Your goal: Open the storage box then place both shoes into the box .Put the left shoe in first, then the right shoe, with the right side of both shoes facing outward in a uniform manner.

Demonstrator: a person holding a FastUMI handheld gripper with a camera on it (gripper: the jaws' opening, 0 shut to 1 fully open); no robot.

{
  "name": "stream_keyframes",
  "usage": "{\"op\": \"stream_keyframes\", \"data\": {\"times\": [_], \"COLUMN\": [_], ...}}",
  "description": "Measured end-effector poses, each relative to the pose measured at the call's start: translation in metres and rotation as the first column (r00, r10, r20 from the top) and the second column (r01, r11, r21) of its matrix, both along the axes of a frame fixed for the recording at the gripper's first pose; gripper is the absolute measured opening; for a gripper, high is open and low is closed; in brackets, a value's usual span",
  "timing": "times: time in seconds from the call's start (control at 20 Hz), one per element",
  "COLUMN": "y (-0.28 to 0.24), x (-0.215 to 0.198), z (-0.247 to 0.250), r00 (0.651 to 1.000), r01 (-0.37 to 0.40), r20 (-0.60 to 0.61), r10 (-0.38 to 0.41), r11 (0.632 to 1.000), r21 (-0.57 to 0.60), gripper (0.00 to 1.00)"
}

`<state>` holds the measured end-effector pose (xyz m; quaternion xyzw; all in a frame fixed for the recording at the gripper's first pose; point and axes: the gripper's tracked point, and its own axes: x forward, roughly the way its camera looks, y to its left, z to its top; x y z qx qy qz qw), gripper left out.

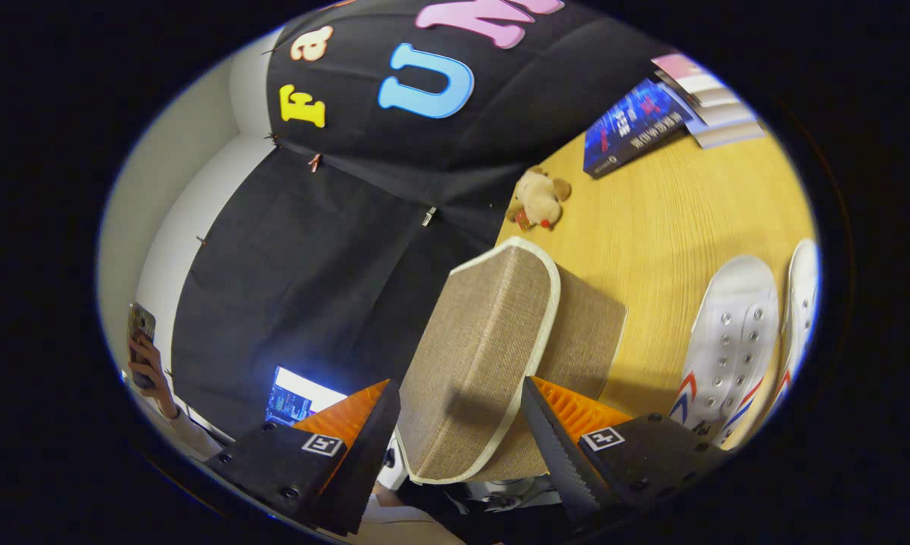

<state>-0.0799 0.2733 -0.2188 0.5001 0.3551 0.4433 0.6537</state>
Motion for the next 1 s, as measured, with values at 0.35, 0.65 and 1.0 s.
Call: {"op": "stream_keyframes", "data": {"times": [0.35,0.65,1.0], "y": [0.021,0.03,0.019], "x": [-0.008,-0.006,-0.001], "z": [-0.016,-0.011,0.019], "r00": [0.985,0.967,0.976], "r01": [-0.08,-0.07,-0.021], "r20": [-0.14,-0.217,-0.202], "r10": [0.104,0.136,0.085], "r11": [0.982,0.954,0.954], "r21": [0.17,0.29,0.3], "gripper": [0.98,0.71,0.05]}}
